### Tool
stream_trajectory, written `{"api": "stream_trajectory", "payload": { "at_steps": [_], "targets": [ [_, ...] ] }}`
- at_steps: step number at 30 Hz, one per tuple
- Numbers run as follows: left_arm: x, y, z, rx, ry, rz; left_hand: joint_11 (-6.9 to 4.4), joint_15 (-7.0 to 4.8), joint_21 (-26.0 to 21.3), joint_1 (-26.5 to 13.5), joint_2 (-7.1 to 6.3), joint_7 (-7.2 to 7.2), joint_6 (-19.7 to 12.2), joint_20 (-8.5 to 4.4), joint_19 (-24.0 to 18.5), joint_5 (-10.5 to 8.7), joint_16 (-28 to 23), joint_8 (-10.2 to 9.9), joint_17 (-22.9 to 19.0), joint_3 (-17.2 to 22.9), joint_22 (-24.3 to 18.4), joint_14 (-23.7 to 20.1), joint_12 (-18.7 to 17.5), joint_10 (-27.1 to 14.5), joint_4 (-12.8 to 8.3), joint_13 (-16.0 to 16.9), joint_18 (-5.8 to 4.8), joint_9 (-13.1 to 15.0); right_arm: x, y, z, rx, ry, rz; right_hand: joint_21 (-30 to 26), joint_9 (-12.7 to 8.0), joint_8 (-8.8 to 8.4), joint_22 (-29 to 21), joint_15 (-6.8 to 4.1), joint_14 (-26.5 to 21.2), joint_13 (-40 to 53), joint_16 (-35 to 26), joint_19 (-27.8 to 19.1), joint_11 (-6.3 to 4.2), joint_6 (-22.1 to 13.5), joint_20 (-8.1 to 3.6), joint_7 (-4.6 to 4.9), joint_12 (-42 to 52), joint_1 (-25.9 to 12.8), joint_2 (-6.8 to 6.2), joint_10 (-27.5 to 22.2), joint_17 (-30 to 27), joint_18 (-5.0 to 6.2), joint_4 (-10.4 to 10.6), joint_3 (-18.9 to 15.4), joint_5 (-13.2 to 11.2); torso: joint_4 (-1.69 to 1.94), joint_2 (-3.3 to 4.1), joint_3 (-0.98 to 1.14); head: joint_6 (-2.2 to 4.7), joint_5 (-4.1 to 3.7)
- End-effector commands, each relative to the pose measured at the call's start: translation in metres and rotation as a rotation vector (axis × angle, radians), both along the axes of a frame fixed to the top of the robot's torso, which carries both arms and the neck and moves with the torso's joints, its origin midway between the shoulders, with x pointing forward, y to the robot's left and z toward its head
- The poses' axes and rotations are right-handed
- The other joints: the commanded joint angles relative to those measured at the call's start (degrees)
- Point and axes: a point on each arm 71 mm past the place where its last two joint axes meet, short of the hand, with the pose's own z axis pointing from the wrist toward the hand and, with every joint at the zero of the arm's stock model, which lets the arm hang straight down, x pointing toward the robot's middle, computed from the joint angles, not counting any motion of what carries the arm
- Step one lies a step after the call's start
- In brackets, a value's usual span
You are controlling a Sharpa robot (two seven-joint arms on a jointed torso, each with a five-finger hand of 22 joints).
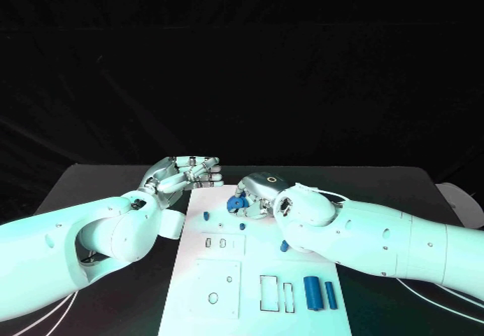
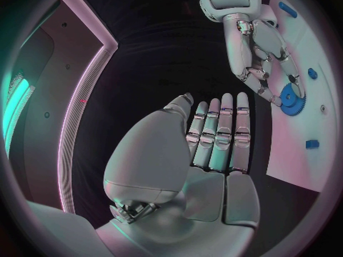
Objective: Assemble the parts on the task board
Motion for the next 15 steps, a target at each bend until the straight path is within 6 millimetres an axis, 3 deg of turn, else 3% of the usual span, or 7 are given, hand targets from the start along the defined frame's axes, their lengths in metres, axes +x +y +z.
{"api": "stream_trajectory", "payload": {
  "at_steps": [1,10,15],
  "targets": [
    [-0.0005,-0.0018,0.0012,-0.008,-0.001,-0.019,0.16,0.18,-0.30,0.14,-0.22,0.38,0.01,0.05,0.14,0.05,-0.19,-0.20,-0.09,0.41,-0.10,0.02,-0.40,0.06,0.01,-0.04,0.73,-0.08,-0.0004,-0.0008,-0.0046,-0.027,0.038,-0.002,-0.35,0.17,-0.46,8.53,0.20,5.48,8.19,0.13,1.11,0.33,0.41,0.38,-0.02,0.06,-0.45,0.11,0.58,12.93,-0.75,0.60,-0.02,0.64,-0.05,0.01,0.00,-0.05,-0.01],
    [-0.0003,-0.0019,0.0010,-0.008,0.001,-0.021,0.17,0.19,-0.31,0.14,-0.23,0.39,0.00,0.05,0.14,0.05,-0.21,-0.22,-0.09,0.41,-0.10,0.01,-0.42,0.06,0.01,-0.04,0.73,-0.08,0.0045,-0.0058,-0.0058,-0.037,0.033,-0.035,-0.30,0.40,-0.84,8.67,0.16,5.53,8.22,0.20,1.20,0.26,0.73,0.34,-0.08,0.07,0.12,0.55,0.57,13.13,-0.78,0.99,0.02,1.85,0.12,0.02,-0.01,0.22,-0.19],
    [-0.0003,-0.0021,0.0009,-0.008,0.002,-0.023,0.20,0.22,-0.35,0.14,-0.25,0.42,-0.02,0.07,0.11,0.05,-0.29,-0.29,-0.10,0.45,-0.14,-0.01,-0.51,0.04,0.01,-0.04,0.73,-0.08,0.0044,-0.0070,-0.0070,-0.047,0.037,-0.039,-0.15,0.49,-0.94,8.87,0.13,5.56,8.35,0.25,1.34,0.23,0.88,0.32,-0.12,0.18,0.43,0.73,0.68,13.25,-0.83,0.98,0.13,2.16,0.01,-0.01,-0.01,0.33,-0.07]
  ]
}}
